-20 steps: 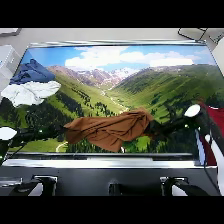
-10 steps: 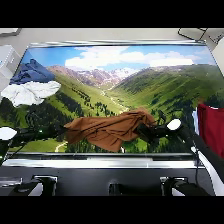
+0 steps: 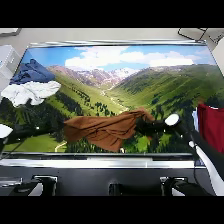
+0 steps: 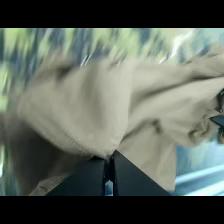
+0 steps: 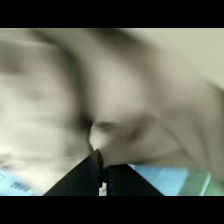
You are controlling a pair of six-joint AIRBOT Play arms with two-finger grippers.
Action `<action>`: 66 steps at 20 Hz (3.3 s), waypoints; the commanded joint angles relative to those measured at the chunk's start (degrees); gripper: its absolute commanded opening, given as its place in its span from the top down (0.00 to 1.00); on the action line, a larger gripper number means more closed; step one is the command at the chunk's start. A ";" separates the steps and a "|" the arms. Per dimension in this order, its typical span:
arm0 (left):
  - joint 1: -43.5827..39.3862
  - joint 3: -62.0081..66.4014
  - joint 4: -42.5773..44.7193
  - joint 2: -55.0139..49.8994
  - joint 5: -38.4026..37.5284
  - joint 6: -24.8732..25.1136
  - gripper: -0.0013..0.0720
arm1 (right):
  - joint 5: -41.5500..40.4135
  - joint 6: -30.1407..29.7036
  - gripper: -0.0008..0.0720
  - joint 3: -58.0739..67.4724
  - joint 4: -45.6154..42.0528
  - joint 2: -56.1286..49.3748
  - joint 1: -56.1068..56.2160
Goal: Fold the clothes and pants, and hang the long-sleeved shirts on hangers.
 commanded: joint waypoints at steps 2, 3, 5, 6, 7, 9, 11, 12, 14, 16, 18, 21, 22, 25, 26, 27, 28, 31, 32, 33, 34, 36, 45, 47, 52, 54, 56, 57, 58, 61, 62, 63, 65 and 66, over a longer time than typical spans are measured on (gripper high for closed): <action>1.99 19.32 0.50 2.16 0.22 4.61 0.95 | 8.33 -2.71 0.94 25.27 -22.75 9.29 0.00; 3.06 27.34 0.35 2.49 0.37 4.55 0.95 | 8.24 -1.95 0.94 33.48 -29.40 12.20 0.00; 4.85 44.09 0.33 2.86 2.34 2.25 0.95 | 6.01 -1.81 0.94 49.35 -37.94 17.90 0.00; 5.22 52.28 0.33 3.04 4.07 1.95 0.95 | 4.33 -1.84 0.94 55.80 -39.36 20.70 0.00; 5.20 58.90 0.33 3.23 5.51 1.97 0.95 | 3.30 -1.84 0.94 60.19 -39.41 23.26 0.02; 5.20 68.76 0.35 3.96 6.27 1.95 0.95 | 3.23 0.15 0.94 64.06 -38.45 28.41 0.04; 5.20 73.05 0.35 5.51 6.60 0.63 0.95 | 4.44 2.80 0.94 64.06 -38.58 32.46 0.04; 5.20 73.68 0.35 6.47 7.87 -0.04 0.95 | 4.63 2.73 0.94 64.06 -38.69 33.70 0.04; 5.22 73.68 0.39 7.96 12.59 -0.15 0.96 | 2.51 2.69 0.94 64.06 -39.50 34.84 0.04; 5.22 73.68 1.14 8.20 16.96 -0.15 0.96 | -0.74 2.51 0.94 64.06 -41.48 34.86 0.04; 5.22 73.66 6.80 7.43 16.41 -0.48 0.96 | -0.35 2.03 0.94 64.06 -44.65 34.10 0.04; 5.20 72.11 14.97 3.89 6.12 -7.15 0.95 | 13.60 2.05 0.94 64.04 -48.46 29.55 0.04; 5.20 70.03 14.99 2.03 0.79 -7.15 0.95 | 21.16 2.03 0.94 64.04 -49.03 26.56 0.04; 4.02 57.53 14.97 -3.85 -9.07 -7.02 0.95 | 32.13 0.76 0.94 58.86 -51.67 13.73 0.04; 3.17 51.45 14.97 -5.73 -8.55 -7.02 0.95 | 29.77 1.75 0.94 55.39 -51.56 9.35 0.04; 1.90 44.13 14.97 -8.22 -6.51 -6.10 0.95 | 25.29 4.63 0.94 51.36 -50.82 4.50 0.04; 0.83 38.14 14.95 -10.47 -4.26 -4.98 0.95 | 20.50 7.85 0.94 47.93 -50.42 -0.02 0.04; -1.33 24.81 13.51 -17.99 4.04 -5.11 0.95 | 11.78 21.62 0.94 44.09 -43.12 -13.60 0.04; -1.33 22.64 12.26 -20.44 5.92 -5.11 0.95 | 10.60 23.19 0.94 44.09 -37.92 -16.79 0.04; -1.33 21.70 11.93 -22.62 6.73 -5.11 0.95 | 9.94 22.75 0.94 44.11 -31.98 -19.61 0.04; -1.36 21.64 11.89 -24.98 6.69 -5.14 0.95 | 9.92 22.18 0.94 44.11 -27.30 -21.77 0.04; -1.18 21.75 10.99 -28.20 6.21 -5.14 0.95 | 10.34 21.40 0.93 44.11 -22.80 -24.50 0.00; 22.95 26.08 25.40 -28.11 -23.10 -4.94 0.10 | 44.09 3.08 0.19 43.63 -30.49 -13.66 -25.27; 25.99 18.10 24.28 -27.54 -23.58 -3.87 0.29 | 43.89 2.08 0.21 34.84 -32.83 -8.07 -27.93; 26.03 0.61 10.82 -27.23 -20.22 12.00 0.33 | 36.83 0.07 0.21 11.80 -32.59 4.37 -27.76; 26.03 -0.81 10.23 -27.50 -19.04 12.98 0.33 | 35.93 -0.33 0.23 7.52 -31.98 6.60 -27.76; 25.99 -0.85 10.25 -27.54 -18.80 14.47 0.37 | 35.47 -1.01 0.23 6.10 -31.17 7.41 -27.76; 25.99 -0.85 10.49 -27.54 -18.62 14.45 0.41 | 35.17 -1.01 0.23 6.08 -30.95 7.39 -27.76; 25.99 -0.85 11.02 -27.54 -18.47 14.43 0.41 | 34.56 -1.01 0.23 6.08 -30.62 7.39 -27.76; 25.99 -0.85 15.72 -27.54 -19.06 14.29 0.41 | 33.29 -1.01 0.23 6.08 -28.52 7.39 -27.76; 25.99 -0.85 17.62 -27.54 -19.54 13.92 0.41 | 33.09 -0.98 0.23 6.08 -27.93 7.39 -27.76; 25.99 -0.87 17.99 -27.54 -19.89 13.94 0.41 | 32.96 -1.01 0.23 6.08 -27.54 7.41 -27.76; 25.35 -1.09 16.50 -27.54 -19.56 13.97 0.41 | 32.72 -0.98 0.23 6.08 -27.47 7.39 -27.76; 24.57 -1.36 15.67 -27.54 -18.82 13.97 0.41 | 32.70 -0.98 0.23 6.08 -27.36 7.41 -27.76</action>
